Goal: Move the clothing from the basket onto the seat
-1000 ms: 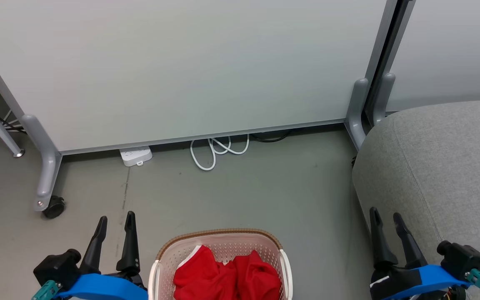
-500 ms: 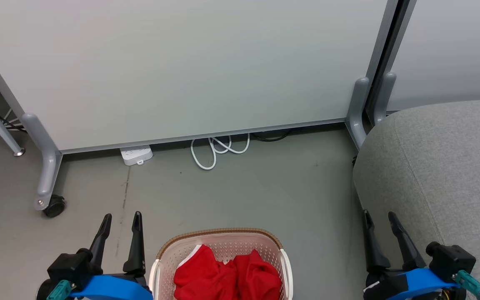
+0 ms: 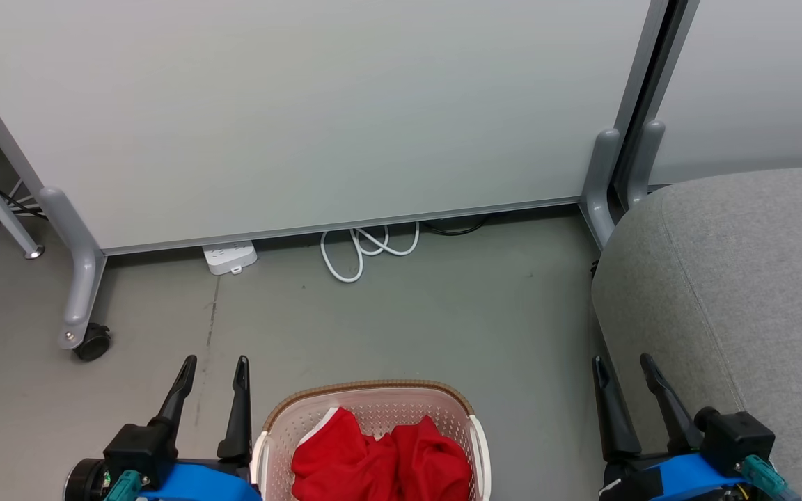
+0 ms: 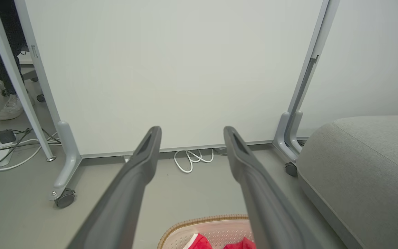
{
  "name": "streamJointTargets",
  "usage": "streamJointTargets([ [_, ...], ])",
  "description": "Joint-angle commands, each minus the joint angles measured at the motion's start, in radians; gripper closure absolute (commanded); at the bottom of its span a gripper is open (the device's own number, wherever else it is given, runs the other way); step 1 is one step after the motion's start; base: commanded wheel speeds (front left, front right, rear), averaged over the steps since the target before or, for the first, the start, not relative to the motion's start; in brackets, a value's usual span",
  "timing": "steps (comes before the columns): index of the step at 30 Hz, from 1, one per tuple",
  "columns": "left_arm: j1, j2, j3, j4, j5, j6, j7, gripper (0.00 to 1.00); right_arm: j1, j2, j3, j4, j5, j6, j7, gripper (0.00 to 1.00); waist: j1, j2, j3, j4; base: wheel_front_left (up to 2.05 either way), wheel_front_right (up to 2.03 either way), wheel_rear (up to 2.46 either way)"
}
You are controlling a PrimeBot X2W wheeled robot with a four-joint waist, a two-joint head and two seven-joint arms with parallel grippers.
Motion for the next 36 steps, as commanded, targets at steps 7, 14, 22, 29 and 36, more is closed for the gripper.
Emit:
streamJointTargets([
  [7, -0.017, 0.006, -0.004, 0.010, 0.060, 0.003, -0.020, 0.00, 0.014, -0.004, 0.010, 0.005, -0.060, 0.000, -0.022, 0.00, 0.0000, -0.0001, 0.000, 0.002, 0.00, 0.00, 0.00],
  [14, -0.018, 0.006, -0.007, 0.023, 0.101, 0.001, -0.030, 0.00, 0.017, -0.004, 0.016, 0.007, -0.106, 0.000, -0.032, 0.00, 0.0000, -0.0001, 0.001, 0.003, 0.00, 0.00, 0.00],
  [22, -0.017, 0.006, -0.010, 0.030, 0.116, -0.003, -0.035, 0.00, 0.018, -0.004, 0.019, 0.010, -0.116, 0.000, -0.038, 0.00, 0.0000, -0.0001, 0.001, 0.003, 0.00, 0.00, 0.00],
  [29, -0.019, 0.005, -0.011, 0.035, 0.114, -0.005, -0.035, 0.00, 0.019, -0.004, 0.021, 0.009, -0.114, 0.000, -0.038, 0.00, 0.0000, -0.0001, 0.001, 0.004, 0.00, 0.00, 0.00],
  [36, -0.090, 0.005, -0.052, 0.063, 0.130, -0.028, -0.035, 0.00, 0.009, -0.004, 0.016, 0.006, -0.116, 0.000, -0.037, 0.00, 0.0000, -0.0001, 0.019, 0.010, 0.00, 0.00, 0.00],
])
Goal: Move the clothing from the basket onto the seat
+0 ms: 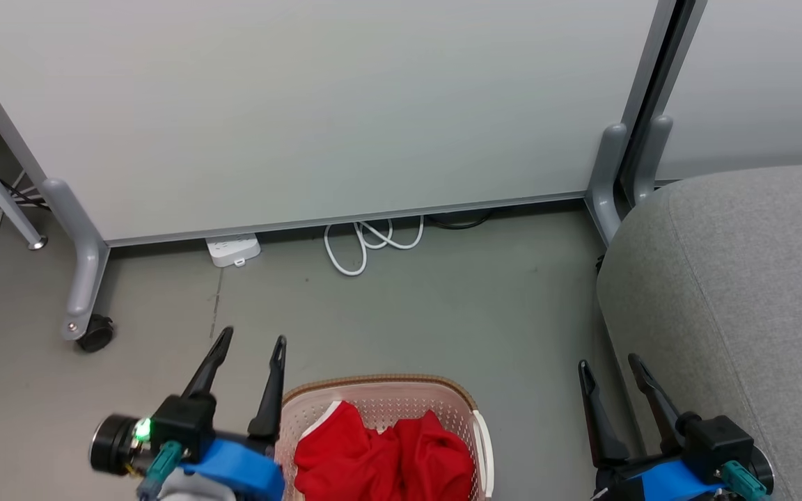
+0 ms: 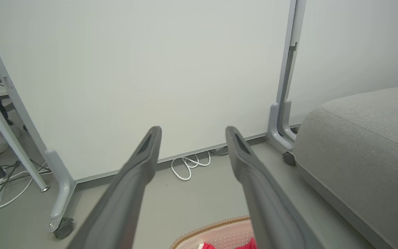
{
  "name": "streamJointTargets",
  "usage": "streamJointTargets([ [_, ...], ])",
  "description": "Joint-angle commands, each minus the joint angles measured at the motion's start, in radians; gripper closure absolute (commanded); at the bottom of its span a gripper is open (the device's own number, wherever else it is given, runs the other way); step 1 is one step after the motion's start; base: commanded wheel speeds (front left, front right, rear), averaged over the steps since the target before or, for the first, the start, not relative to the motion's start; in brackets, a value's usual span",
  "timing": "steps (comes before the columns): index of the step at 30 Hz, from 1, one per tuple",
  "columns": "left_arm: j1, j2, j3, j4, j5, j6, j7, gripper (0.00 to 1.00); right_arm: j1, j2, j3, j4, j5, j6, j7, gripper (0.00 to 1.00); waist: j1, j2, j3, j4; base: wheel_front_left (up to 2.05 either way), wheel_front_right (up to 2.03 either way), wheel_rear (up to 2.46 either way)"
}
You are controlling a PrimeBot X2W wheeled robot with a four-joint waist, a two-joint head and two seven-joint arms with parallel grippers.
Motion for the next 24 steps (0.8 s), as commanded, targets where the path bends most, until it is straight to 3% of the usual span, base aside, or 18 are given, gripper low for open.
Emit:
streamJointTargets([
  [1, -0.033, 0.007, -0.011, 0.012, 0.008, -0.007, -0.003, 0.00, 0.000, -0.003, 0.001, -0.003, -0.001, 0.000, -0.005, 0.00, 0.0001, -0.0001, 0.014, -0.001, 0.00, 0.00, 0.00],
  [14, -0.270, 0.064, -0.159, 0.210, 0.007, -0.040, -0.003, 0.00, -0.114, -0.003, 0.011, -0.032, -0.018, 0.000, -0.003, 0.00, 0.0001, -0.0001, 0.181, -0.072, 0.00, 0.00, 0.00],
  [24, -0.460, 0.144, -0.404, 0.408, -0.065, -0.041, -0.003, 0.00, -0.239, -0.003, 0.025, -0.070, -0.024, 0.000, -0.003, 0.00, 0.0001, -0.0001, 0.383, -0.136, 0.00, 0.00, 0.00],
])
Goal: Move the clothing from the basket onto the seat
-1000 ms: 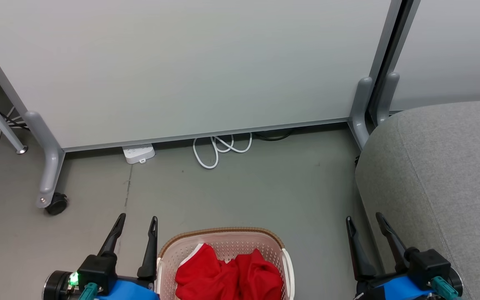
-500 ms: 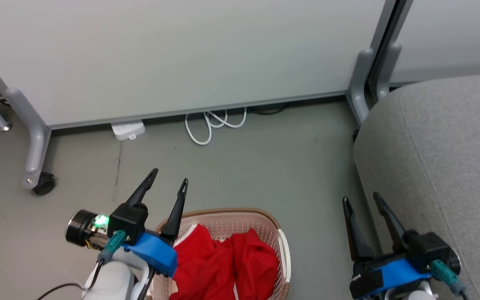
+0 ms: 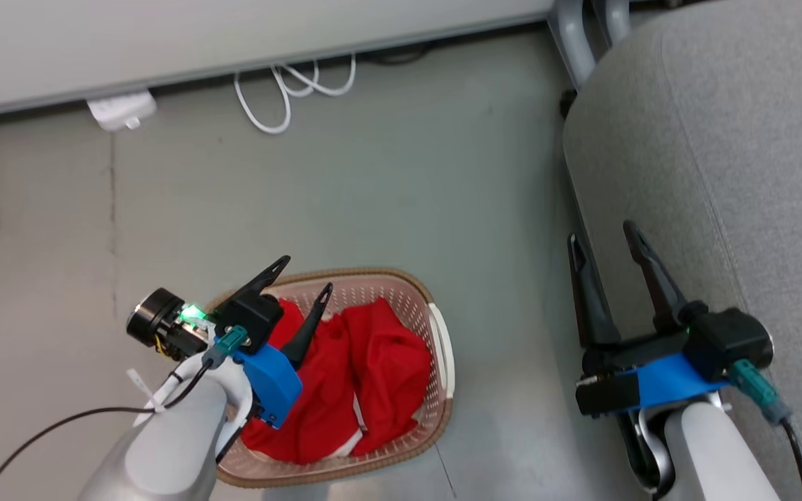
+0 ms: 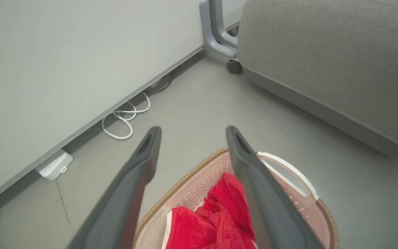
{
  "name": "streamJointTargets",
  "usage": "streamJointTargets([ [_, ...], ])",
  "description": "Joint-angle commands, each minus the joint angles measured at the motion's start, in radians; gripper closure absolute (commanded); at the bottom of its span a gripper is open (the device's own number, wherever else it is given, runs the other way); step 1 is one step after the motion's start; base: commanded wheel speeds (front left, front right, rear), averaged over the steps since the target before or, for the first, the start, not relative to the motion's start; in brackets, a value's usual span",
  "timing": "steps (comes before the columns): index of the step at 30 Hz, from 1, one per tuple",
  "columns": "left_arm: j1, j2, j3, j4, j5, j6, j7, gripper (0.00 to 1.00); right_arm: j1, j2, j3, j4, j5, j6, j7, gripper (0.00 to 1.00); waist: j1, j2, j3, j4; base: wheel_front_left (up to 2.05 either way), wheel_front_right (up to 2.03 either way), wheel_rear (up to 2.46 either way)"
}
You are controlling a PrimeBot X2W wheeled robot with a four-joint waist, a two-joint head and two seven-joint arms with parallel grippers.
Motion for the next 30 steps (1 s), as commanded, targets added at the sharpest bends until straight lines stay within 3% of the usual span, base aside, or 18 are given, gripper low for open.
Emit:
streamJointTargets([
  [1, -0.018, 0.010, -0.008, 0.008, -0.004, -0.004, -0.003, 0.00, -0.020, -0.002, 0.003, -0.005, -0.006, -0.001, 0.000, 0.00, -0.0002, 0.0000, 0.070, -0.033, 0.00, 0.00, 0.00],
  [17, -0.265, 0.084, -0.397, 0.324, -0.120, -0.004, -0.002, 0.00, -0.184, -0.002, 0.030, -0.065, -0.011, -0.001, 0.000, 0.00, -0.0002, 0.0000, 0.351, -0.088, 0.00, 0.00, 0.00],
  [30, -0.368, 0.104, -0.601, 0.456, -0.240, -0.004, 0.048, 0.00, -0.243, -0.002, 0.037, -0.098, -0.015, -0.001, 0.000, 0.00, -0.0002, 0.0000, 0.488, -0.109, 0.00, 0.00, 0.00],
])
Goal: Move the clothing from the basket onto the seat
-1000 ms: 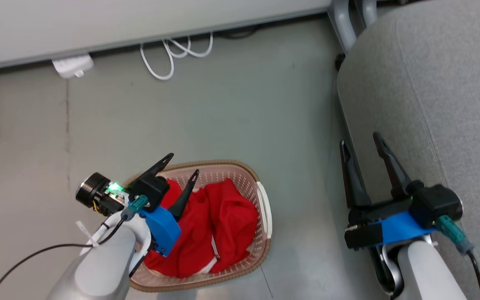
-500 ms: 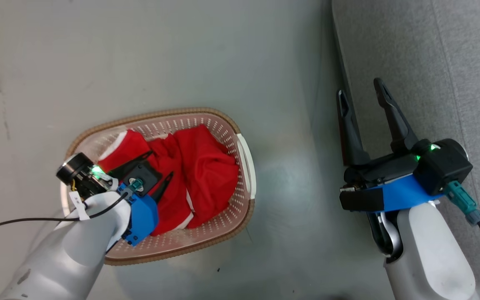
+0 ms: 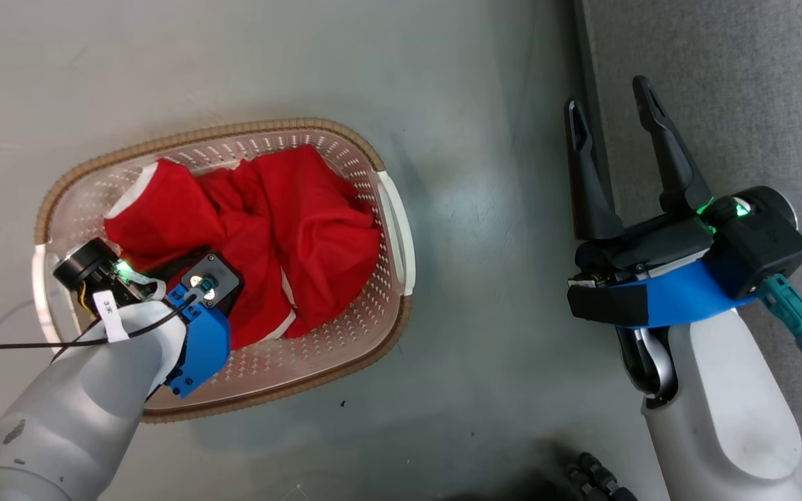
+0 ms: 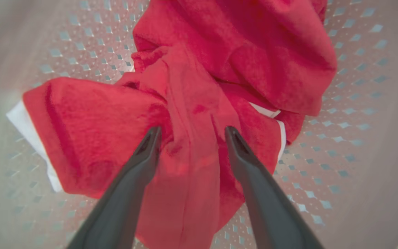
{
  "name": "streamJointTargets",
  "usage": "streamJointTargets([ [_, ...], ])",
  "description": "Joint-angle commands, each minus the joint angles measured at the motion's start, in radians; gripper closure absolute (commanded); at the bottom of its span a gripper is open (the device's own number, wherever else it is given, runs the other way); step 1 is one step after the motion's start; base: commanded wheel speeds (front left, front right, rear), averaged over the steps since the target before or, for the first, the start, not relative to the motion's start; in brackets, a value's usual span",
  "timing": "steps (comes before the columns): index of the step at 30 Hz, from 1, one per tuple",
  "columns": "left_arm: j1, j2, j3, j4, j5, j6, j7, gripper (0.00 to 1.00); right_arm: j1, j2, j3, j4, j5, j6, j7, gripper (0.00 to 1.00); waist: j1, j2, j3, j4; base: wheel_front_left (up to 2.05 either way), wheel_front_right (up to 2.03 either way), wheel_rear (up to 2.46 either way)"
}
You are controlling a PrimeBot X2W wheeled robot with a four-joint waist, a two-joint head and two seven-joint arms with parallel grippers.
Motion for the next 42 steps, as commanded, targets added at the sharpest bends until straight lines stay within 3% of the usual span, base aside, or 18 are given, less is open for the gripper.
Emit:
streamJointTargets([
  [1, -0.021, 0.007, -0.017, 0.009, -0.017, -0.004, 0.007, 0.00, -0.020, -0.002, 0.001, -0.007, -0.006, -0.001, 0.000, 0.00, -0.0002, -0.0001, 0.026, -0.006, 0.00, 0.00, 0.00],
  [6, -0.045, 0.000, -0.059, 0.027, -0.044, -0.004, 0.016, 0.00, -0.027, -0.002, -0.006, -0.013, -0.008, -0.001, 0.000, 0.00, -0.0002, -0.0001, 0.052, -0.004, 0.00, 0.00, 0.00],
  [8, -0.057, -0.002, -0.073, 0.032, -0.042, -0.004, 0.019, 1.00, -0.029, -0.002, -0.008, -0.012, -0.009, -0.001, 0.000, 0.00, -0.0002, -0.0001, 0.055, -0.002, 0.00, 0.00, 0.00],
  [17, -0.045, -0.025, -0.095, 0.041, -0.099, -0.004, -0.009, 1.00, -0.006, -0.002, -0.021, 0.009, -0.007, -0.001, 0.000, 0.00, -0.0002, -0.0001, 0.010, 0.017, 0.00, 0.00, 0.00],
  [27, 0.017, -0.065, -0.081, -0.017, -0.171, -0.005, -0.047, 1.00, 0.061, -0.002, -0.053, 0.037, -0.022, -0.001, 0.000, 0.00, -0.0002, -0.0001, -0.111, 0.071, 0.00, 0.00, 0.00],
  [42, 0.181, -0.027, 0.108, -0.360, -0.154, 0.025, -0.047, 1.00, 0.164, -0.002, -0.080, 0.082, -0.036, -0.001, 0.000, 0.00, -0.0002, -0.0001, -0.336, 0.141, 0.00, 0.00, 0.00],
])
